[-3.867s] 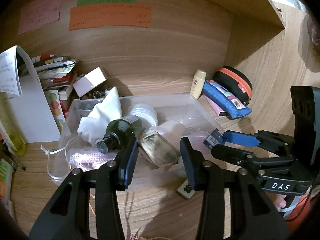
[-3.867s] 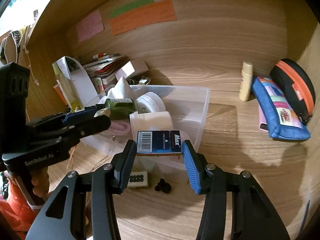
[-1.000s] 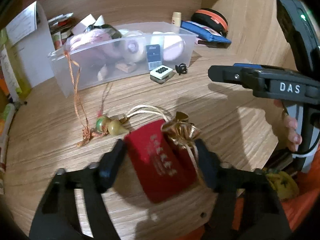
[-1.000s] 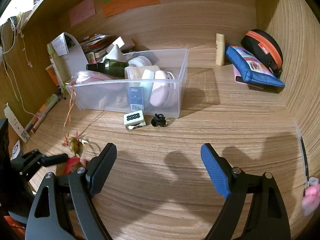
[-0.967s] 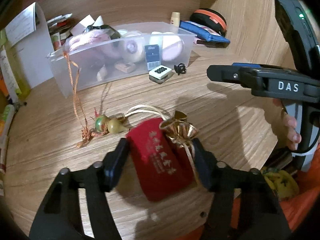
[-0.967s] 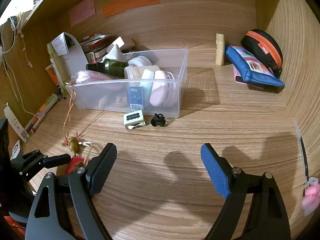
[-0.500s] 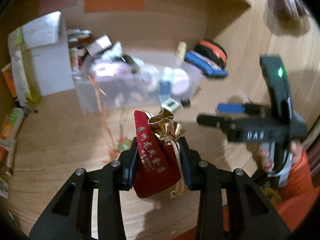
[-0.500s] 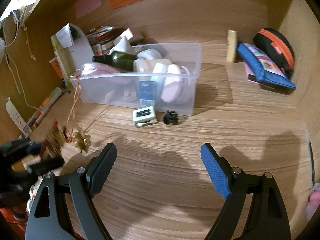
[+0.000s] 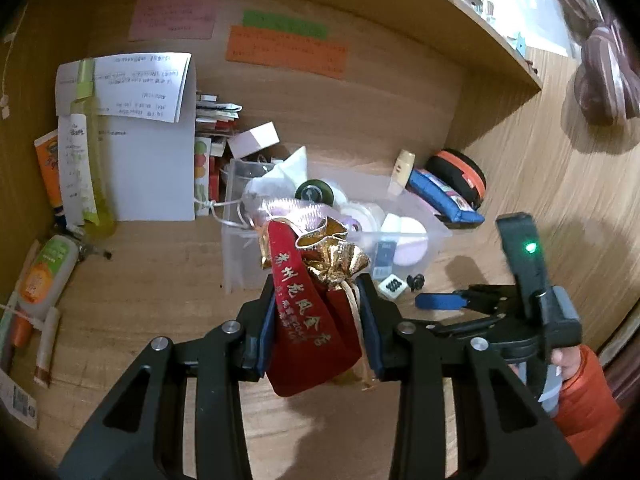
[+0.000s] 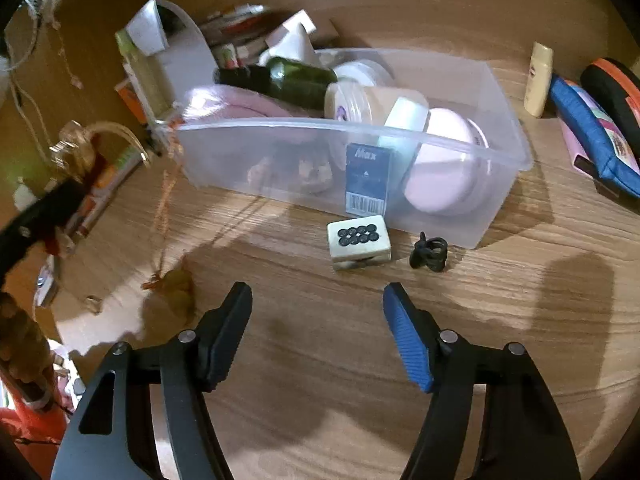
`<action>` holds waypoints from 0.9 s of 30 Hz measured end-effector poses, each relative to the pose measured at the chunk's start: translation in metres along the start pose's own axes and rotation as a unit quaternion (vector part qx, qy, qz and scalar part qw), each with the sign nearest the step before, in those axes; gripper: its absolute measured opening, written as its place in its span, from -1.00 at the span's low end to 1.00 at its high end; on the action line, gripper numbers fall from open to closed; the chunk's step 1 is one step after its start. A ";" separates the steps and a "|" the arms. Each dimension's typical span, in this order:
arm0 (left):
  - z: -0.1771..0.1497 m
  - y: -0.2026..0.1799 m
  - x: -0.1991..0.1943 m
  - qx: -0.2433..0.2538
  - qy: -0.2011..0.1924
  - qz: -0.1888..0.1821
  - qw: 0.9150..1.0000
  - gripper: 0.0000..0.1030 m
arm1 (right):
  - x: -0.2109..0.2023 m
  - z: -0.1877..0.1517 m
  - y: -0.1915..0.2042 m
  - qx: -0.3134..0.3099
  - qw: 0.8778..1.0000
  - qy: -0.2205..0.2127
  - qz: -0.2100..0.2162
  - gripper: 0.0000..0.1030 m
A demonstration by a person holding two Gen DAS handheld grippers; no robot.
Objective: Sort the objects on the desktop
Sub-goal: 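Carry the red pouch toward the box with the left tool while the right tool grasps the white block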
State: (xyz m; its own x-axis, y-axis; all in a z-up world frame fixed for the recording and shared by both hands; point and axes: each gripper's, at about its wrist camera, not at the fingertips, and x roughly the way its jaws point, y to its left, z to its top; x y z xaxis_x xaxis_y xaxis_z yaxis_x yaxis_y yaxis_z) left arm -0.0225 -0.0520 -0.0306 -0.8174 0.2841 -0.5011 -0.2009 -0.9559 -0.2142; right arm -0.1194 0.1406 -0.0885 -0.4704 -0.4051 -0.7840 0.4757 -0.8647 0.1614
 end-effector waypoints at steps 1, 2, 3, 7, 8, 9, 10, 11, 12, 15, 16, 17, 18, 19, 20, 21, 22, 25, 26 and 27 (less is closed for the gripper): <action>0.000 0.000 0.001 0.001 0.000 -0.002 1.000 -0.29 | 0.003 0.002 0.000 0.001 1.000 0.001 -0.009 0.21; 0.000 0.001 0.003 0.001 0.000 -0.003 1.000 -0.29 | 0.005 0.004 0.000 0.003 1.000 0.002 -0.011 0.21; 0.000 0.003 0.005 0.001 0.001 -0.006 1.000 -0.29 | 0.005 0.005 -0.001 0.003 1.000 0.003 -0.010 0.20; 0.001 0.007 0.014 -0.007 0.007 -0.018 1.000 -0.29 | 0.010 0.010 -0.002 0.002 0.999 0.003 -0.034 0.14; 0.001 0.008 0.014 -0.010 0.008 -0.019 1.000 -0.29 | 0.011 0.011 -0.002 0.002 0.999 0.003 -0.037 0.15; 0.000 0.009 0.015 -0.014 0.009 -0.020 1.000 -0.29 | 0.012 0.013 -0.002 0.002 0.999 0.003 -0.040 0.15; 0.000 0.011 0.016 -0.017 0.010 -0.021 1.000 -0.29 | 0.014 0.015 -0.002 0.002 0.999 0.004 -0.041 0.15; 0.000 0.013 0.017 -0.021 0.010 -0.021 0.999 -0.29 | 0.015 0.017 -0.002 0.000 0.999 0.004 -0.043 0.15; -0.001 0.014 0.018 -0.024 0.011 -0.022 0.999 -0.29 | 0.017 0.019 -0.001 -0.004 0.999 0.004 -0.048 0.15; -0.003 0.016 0.019 -0.029 0.014 -0.020 0.999 -0.29 | 0.021 0.021 0.002 -0.019 0.998 0.002 -0.063 -0.02; -0.004 0.017 0.019 -0.030 0.014 -0.018 0.999 -0.29 | 0.022 0.022 0.004 -0.025 0.998 0.001 -0.065 -0.14; -0.005 0.018 0.019 -0.032 0.015 -0.016 0.999 -0.29 | 0.022 0.023 0.005 -0.029 0.997 0.000 -0.066 -0.21; -0.006 0.018 0.019 -0.033 0.016 -0.015 0.999 -0.29 | 0.023 0.023 0.005 -0.031 0.997 0.000 -0.066 -0.36; -0.006 0.018 0.019 -0.034 0.017 -0.014 0.999 -0.29 | 0.023 0.024 0.005 -0.031 0.998 0.002 -0.062 -0.39; -0.006 0.018 0.019 -0.034 0.017 -0.013 0.999 -0.29 | 0.023 0.024 0.004 -0.029 0.998 0.003 -0.057 -0.40; -0.006 0.018 0.018 -0.034 0.016 -0.012 0.999 -0.29 | 0.023 0.024 0.004 -0.026 0.998 0.003 -0.053 -0.40; -0.005 0.017 0.017 -0.032 0.015 -0.010 0.999 -0.29 | 0.022 0.023 0.005 -0.025 0.998 0.001 -0.052 -0.40; -0.004 0.014 0.016 -0.026 0.013 -0.007 1.000 -0.29 | 0.016 0.020 0.006 -0.025 0.998 -0.005 -0.049 -0.40; -0.003 0.013 0.016 -0.024 0.012 -0.007 1.000 -0.29 | 0.014 0.019 0.007 -0.025 0.999 -0.008 -0.047 -0.40; -0.003 0.011 0.016 -0.023 0.012 -0.007 1.000 -0.29 | 0.011 0.019 0.007 -0.025 0.999 -0.012 -0.045 -0.40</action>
State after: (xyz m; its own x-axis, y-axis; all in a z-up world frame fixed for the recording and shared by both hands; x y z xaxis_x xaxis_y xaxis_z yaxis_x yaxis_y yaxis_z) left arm -0.0364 -0.0578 -0.0433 -0.8015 0.2988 -0.5181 -0.1862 -0.9479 -0.2587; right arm -0.1353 0.1241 -0.0845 -0.5306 -0.3336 -0.7792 0.4668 -0.8823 0.0598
